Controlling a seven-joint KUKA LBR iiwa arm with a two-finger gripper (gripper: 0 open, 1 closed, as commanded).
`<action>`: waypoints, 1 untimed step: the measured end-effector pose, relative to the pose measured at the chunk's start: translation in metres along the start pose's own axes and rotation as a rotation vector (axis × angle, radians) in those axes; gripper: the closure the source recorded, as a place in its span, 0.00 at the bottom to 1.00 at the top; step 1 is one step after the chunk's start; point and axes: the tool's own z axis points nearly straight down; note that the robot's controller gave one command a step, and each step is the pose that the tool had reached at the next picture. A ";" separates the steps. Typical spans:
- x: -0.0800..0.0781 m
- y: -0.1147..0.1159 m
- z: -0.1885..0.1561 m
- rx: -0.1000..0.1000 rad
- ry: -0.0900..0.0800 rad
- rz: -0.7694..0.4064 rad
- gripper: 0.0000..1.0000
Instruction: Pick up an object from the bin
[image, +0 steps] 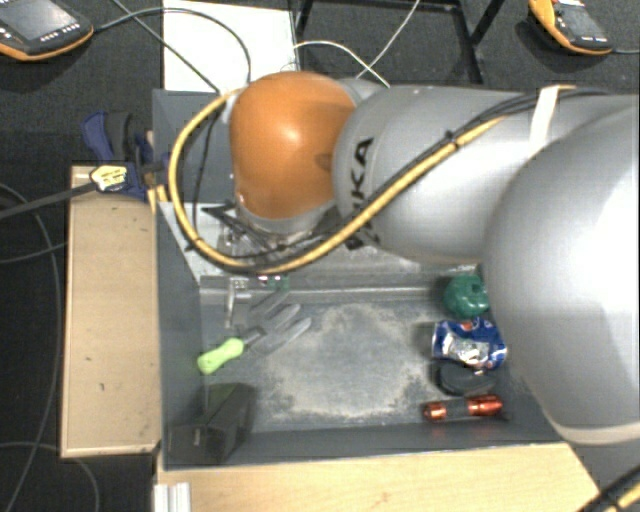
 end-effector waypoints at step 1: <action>0.000 -0.001 -0.003 -0.001 -0.003 0.002 0.00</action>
Offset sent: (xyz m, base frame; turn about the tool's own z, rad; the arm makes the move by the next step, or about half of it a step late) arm 0.0016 -0.0025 0.0520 -0.3447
